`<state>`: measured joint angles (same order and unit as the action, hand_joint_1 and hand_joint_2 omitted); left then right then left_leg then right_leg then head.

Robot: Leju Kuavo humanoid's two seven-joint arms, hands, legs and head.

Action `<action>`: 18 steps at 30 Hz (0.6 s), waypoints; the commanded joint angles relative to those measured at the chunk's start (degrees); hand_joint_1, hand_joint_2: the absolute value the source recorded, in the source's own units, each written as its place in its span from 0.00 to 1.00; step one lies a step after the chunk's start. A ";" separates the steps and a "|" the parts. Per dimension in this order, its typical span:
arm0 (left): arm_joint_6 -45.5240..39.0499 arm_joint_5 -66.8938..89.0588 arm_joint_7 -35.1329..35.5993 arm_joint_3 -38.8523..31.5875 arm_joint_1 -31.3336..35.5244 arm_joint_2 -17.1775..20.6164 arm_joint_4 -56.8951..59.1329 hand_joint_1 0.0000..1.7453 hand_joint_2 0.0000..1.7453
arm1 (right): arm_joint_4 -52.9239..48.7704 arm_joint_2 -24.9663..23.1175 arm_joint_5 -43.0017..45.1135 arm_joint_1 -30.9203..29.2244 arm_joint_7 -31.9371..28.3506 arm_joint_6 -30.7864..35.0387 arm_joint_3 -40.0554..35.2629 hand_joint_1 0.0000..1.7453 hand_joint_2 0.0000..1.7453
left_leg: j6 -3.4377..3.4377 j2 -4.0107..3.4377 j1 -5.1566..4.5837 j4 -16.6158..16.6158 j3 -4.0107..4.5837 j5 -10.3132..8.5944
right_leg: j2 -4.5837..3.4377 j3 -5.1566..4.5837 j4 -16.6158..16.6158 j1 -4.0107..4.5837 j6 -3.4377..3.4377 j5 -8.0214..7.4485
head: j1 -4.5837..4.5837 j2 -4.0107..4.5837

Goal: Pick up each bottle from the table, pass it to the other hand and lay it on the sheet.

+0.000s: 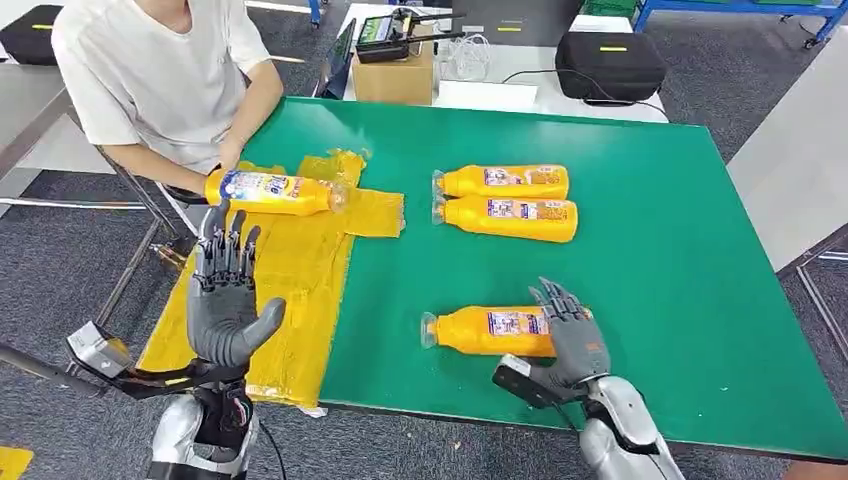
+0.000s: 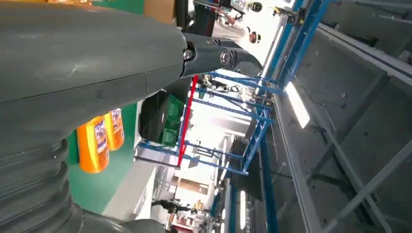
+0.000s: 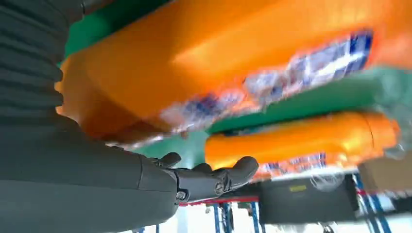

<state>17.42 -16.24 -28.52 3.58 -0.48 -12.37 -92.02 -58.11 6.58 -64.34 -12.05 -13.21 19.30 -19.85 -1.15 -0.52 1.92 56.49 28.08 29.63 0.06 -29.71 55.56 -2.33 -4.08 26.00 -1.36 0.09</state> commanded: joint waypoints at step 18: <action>-0.29 3.12 0.57 -1.51 0.44 0.99 2.18 0.00 1.00 | 22.41 -1.08 -4.54 -15.14 12.23 -18.22 -12.82 0.00 1.00 | 0.12 -0.14 0.04 -0.13 -0.74 -0.06 | -0.15 0.65 -0.20 0.08 0.22 -0.10 | 0.00 0.00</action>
<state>17.57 -14.51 -28.13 3.10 -1.01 -12.35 -92.11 -46.54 5.62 -68.45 -24.21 -2.71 5.75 -27.23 -1.18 -0.78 1.94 56.48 27.33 29.68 -0.18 -29.08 55.52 -2.32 -4.07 25.99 -1.35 0.09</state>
